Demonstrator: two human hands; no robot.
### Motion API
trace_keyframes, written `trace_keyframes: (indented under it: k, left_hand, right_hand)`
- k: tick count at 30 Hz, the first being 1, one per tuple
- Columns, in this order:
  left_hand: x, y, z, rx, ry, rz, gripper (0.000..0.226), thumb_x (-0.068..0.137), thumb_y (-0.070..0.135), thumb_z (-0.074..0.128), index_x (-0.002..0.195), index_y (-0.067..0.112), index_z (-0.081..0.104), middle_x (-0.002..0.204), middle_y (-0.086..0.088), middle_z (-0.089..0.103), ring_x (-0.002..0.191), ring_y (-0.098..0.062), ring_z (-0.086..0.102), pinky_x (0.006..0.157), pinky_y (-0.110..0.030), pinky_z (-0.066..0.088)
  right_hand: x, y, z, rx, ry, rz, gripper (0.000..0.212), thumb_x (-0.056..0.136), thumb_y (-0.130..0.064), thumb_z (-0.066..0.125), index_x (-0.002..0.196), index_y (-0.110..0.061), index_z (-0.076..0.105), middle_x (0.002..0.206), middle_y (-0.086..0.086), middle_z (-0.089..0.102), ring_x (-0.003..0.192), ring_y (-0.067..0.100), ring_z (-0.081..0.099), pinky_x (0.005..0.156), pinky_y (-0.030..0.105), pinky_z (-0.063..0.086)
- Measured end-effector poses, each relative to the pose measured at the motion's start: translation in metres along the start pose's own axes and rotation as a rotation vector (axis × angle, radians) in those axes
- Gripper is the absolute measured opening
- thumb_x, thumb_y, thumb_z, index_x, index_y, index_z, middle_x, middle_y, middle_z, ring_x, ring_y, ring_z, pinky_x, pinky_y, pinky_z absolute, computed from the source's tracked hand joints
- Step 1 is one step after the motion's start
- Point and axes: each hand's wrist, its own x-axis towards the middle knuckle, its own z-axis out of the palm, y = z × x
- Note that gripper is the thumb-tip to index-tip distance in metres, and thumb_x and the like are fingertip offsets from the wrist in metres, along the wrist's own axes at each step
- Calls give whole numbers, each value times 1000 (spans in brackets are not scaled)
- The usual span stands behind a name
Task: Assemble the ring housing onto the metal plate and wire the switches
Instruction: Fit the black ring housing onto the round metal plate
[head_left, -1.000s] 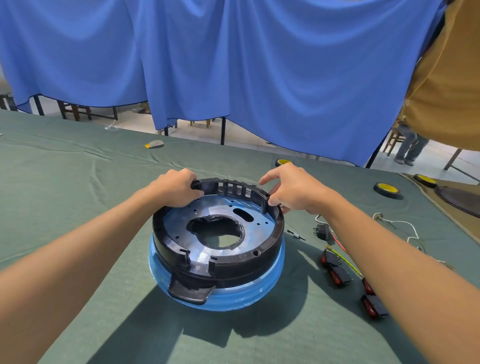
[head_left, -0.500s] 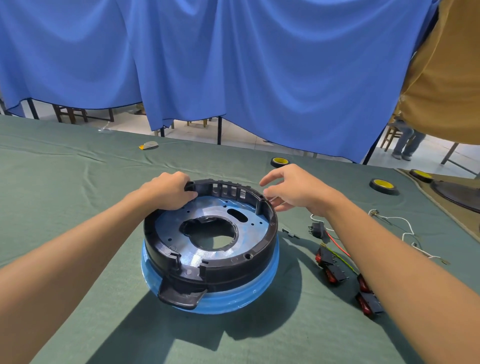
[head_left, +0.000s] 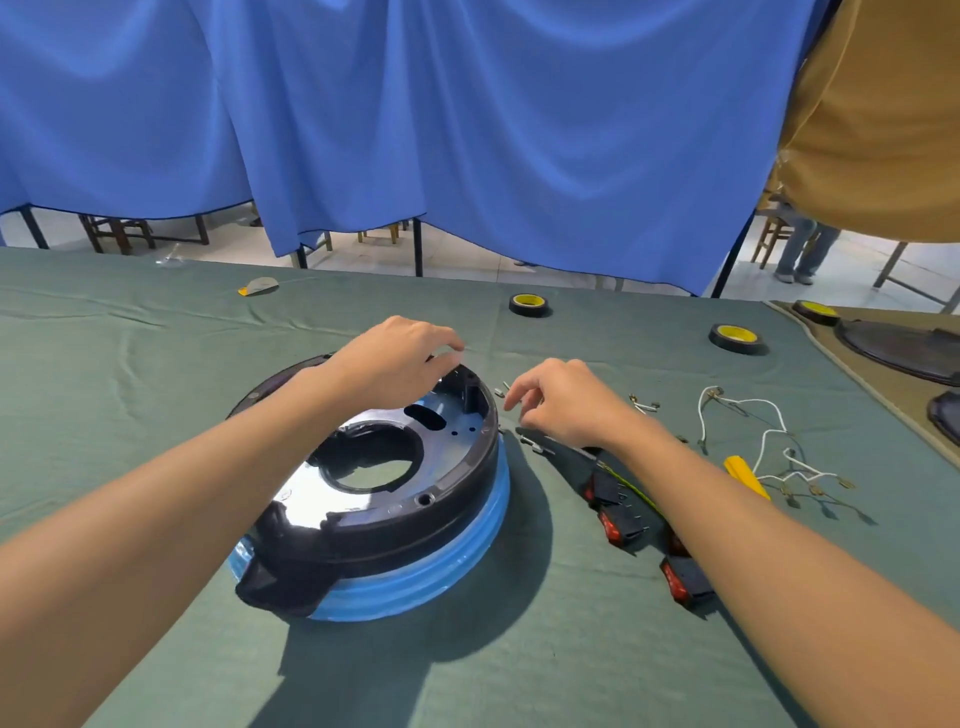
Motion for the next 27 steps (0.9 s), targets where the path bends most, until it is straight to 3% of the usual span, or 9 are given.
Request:
trace_keyframes:
  k: [4, 6, 11, 15, 19, 21, 24, 27]
  left_hand:
    - [-2, 7, 10, 1, -76, -26, 55, 97, 61, 29, 117, 26, 67, 110, 0, 71, 103, -26, 61, 87, -38, 48]
    - [-1, 10, 11, 29, -84, -42, 60, 94, 68, 27, 117, 29, 67, 111, 1, 71, 103, -26, 61, 89, -40, 49]
    - [1, 17, 8, 72, -129, -59, 60, 96, 65, 30, 115, 22, 67, 111, -4, 71, 103, -29, 60, 92, -42, 48]
    - [-3, 18, 8, 27, -125, -79, 55, 97, 62, 32, 128, 27, 61, 128, 0, 65, 117, -28, 57, 99, -42, 44]
    - [-7, 11, 10, -63, -91, -88, 46, 104, 43, 33, 137, 18, 53, 138, -3, 57, 127, -28, 51, 101, -38, 37]
    - [-6, 5, 11, -125, -52, -125, 38, 107, 26, 34, 137, 15, 53, 141, -5, 55, 129, -29, 48, 102, -36, 36]
    - [-4, -2, 12, -127, -40, -160, 44, 101, 1, 35, 141, 13, 49, 149, -6, 47, 134, -29, 44, 107, -35, 37]
    - [-5, -3, 16, -65, -15, -136, 50, 91, -9, 36, 133, 9, 56, 127, -16, 61, 114, -36, 54, 95, -47, 48]
  right_hand:
    - [-6, 7, -6, 5, -54, -35, 18, 83, -9, 69, 97, -21, 75, 80, -4, 71, 76, 8, 63, 66, 20, 46]
    - [-9, 8, -7, 35, -92, -59, 14, 83, -11, 73, 92, -21, 76, 75, -7, 70, 72, 4, 63, 61, 16, 46]
    - [-11, 9, -8, -3, -140, -91, 11, 82, -12, 74, 85, -22, 78, 68, -12, 65, 66, 3, 59, 55, 13, 39]
    - [-12, 7, -7, -76, -156, -117, 6, 83, -16, 74, 80, -21, 77, 63, -13, 61, 63, 3, 56, 55, 15, 38]
    - [-14, 3, -8, -192, -164, -138, 12, 86, -17, 71, 77, -24, 69, 76, -8, 55, 77, 14, 59, 66, 27, 46]
    - [-14, 1, -8, -260, -179, -151, 17, 86, -10, 69, 76, -23, 68, 77, -5, 53, 76, 17, 60, 62, 26, 47]
    - [-14, -1, -7, -325, -184, -166, 19, 85, -1, 61, 81, -17, 72, 78, 1, 58, 74, 21, 62, 59, 28, 51]
    - [-15, -3, -9, -290, -163, -187, 17, 85, -8, 59, 87, -15, 75, 73, -3, 62, 72, 14, 60, 61, 28, 50]
